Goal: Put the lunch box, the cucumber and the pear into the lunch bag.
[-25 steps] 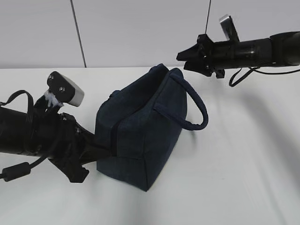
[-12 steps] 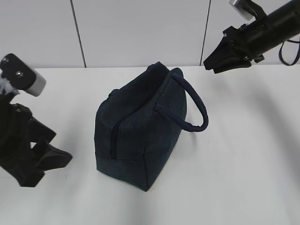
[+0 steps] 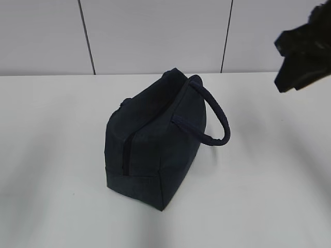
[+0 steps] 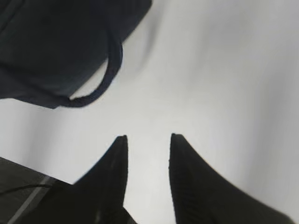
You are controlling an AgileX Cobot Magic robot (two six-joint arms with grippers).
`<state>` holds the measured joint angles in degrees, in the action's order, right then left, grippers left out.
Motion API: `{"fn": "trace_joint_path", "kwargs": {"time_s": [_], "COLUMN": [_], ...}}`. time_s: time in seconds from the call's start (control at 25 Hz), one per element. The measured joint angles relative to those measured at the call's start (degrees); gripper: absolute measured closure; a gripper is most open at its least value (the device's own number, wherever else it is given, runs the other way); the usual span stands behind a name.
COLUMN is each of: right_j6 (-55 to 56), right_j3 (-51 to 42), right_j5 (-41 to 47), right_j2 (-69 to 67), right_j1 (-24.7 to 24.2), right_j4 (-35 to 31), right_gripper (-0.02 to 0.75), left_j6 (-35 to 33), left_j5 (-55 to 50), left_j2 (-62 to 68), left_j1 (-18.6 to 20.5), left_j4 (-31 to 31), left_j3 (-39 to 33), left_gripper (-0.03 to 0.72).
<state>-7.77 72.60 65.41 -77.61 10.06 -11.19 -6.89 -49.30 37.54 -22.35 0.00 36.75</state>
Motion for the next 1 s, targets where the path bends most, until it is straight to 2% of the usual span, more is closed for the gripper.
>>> {"fn": "trace_joint_path", "kwargs": {"time_s": [0.2, 0.36, 0.52, 0.64, 0.76, 0.8, 1.0], "right_j6": [1.8, 3.8, 4.4, 6.6, 8.2, 8.2, 8.2], "right_j3": [-18.5, -29.6, -37.3, -39.0, -40.3, -40.6, -42.0], "right_j5": [-3.2, -3.7, -3.7, -1.1, 5.6, 6.7, 6.4], "right_j2": [21.8, 40.7, 60.9, 74.3, 78.6, 78.7, 78.7], "right_j1": [0.0, 0.0, 0.0, 0.0, 0.1, 0.1, 0.1], "right_j4": [1.3, 1.4, 2.1, 4.8, 10.1, 11.2, 12.5], "right_gripper": [0.496, 0.496, 0.493, 0.481, 0.475, 0.426, 0.402], "left_j6": [1.3, 1.4, 1.4, 1.4, 1.4, 1.4, 1.4], "left_j5": [-7.0, -10.3, -13.3, -13.6, -14.1, -14.3, -14.5], "left_j2": [-12.3, -19.1, -23.3, -26.6, -29.8, -30.9, -37.9], "left_j1": [0.0, 0.0, 0.0, 0.0, 0.0, 0.0, -0.1], "left_j4": [0.3, 0.0, 0.0, -0.9, -2.0, -2.1, -2.1], "left_j3": [0.0, 0.0, -1.1, -3.8, -5.9, -6.2, -6.3], "left_gripper": [0.314, 0.356, 0.364, 0.364, 0.359, 0.358, 0.355]}}
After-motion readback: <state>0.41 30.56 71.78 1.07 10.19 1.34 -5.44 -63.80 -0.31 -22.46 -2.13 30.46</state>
